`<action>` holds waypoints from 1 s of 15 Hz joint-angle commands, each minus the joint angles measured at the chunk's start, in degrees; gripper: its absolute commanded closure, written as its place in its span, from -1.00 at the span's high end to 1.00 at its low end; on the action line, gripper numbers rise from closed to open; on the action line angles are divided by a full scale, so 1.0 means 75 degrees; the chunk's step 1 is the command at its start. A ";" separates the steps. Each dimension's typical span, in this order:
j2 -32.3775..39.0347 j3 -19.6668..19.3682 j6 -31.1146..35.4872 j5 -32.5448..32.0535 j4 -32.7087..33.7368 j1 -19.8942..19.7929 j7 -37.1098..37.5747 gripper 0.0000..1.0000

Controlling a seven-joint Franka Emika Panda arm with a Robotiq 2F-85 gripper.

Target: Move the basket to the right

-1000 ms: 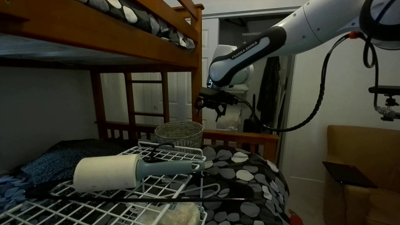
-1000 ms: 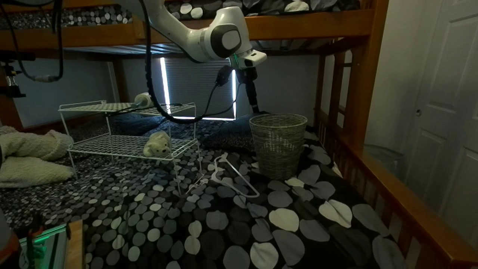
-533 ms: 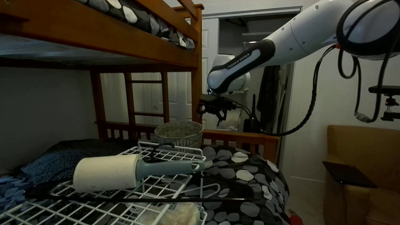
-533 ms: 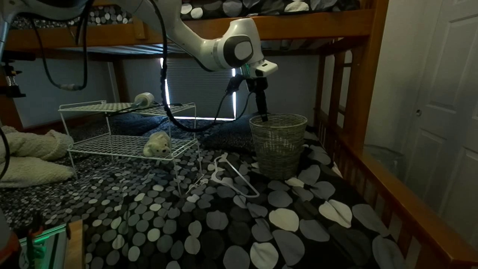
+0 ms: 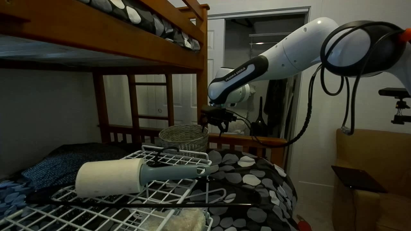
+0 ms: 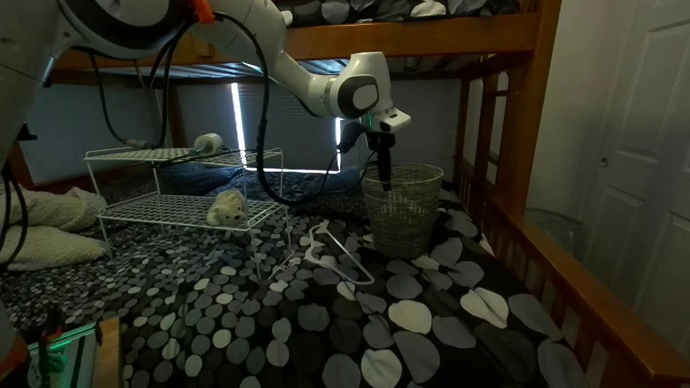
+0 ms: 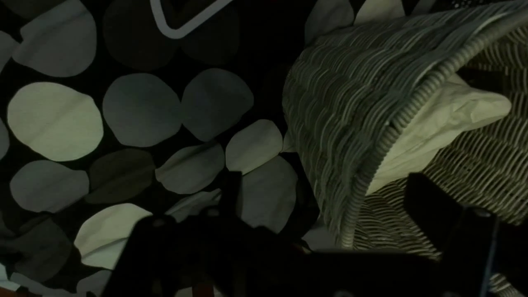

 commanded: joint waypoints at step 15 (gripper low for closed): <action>0.0856 -0.0290 -0.0183 0.0380 0.0857 0.0063 -0.0160 -0.30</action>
